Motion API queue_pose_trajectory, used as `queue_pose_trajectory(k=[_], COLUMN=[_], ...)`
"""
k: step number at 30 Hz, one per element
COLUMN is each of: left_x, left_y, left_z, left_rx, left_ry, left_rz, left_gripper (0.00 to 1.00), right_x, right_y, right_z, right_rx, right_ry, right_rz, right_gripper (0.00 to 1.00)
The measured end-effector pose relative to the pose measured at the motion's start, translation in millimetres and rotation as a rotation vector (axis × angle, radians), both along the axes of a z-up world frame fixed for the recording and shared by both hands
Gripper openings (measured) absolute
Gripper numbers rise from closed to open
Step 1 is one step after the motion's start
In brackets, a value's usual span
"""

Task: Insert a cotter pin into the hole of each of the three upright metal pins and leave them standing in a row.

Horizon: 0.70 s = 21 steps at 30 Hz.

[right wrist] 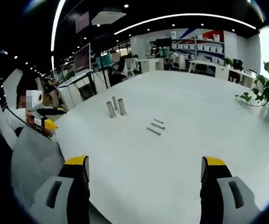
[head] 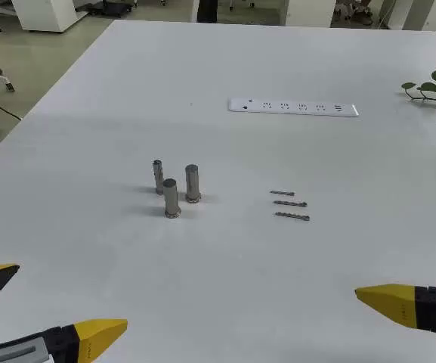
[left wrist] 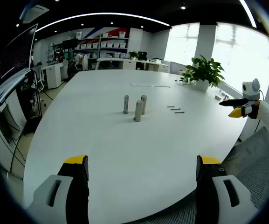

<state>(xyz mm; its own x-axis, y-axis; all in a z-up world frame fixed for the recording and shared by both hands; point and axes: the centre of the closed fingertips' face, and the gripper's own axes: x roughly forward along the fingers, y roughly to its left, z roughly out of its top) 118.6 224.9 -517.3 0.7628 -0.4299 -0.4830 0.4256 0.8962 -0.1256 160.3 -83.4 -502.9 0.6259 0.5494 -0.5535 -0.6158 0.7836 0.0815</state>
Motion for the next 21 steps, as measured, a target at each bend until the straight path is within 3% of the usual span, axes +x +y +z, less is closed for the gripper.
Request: queue_pose_trajectory(k=[7,17,21], left_x=[2.4,4.5,7.2], left_y=[-7.3,-9.4,-6.6], left_z=[1.7,6.1,5.3], left_rx=[-0.013,-0.011,0.017], left_ry=[-0.005,-0.024,-0.030], left_rz=[-0.031,-0.042,-0.041], left_gripper=[0.99,0.99,0.99], right_x=[0.1,1.2,1.8], right_y=[-1.9,1.8,3.6], right_z=[3.5,-3.8,-3.7], right_rx=[0.005,0.002,0.006], right_ry=[-0.006,0.019,0.016], right_rz=[-0.008,-0.005,-0.004], right_gripper=[0.98,0.98,0.98])
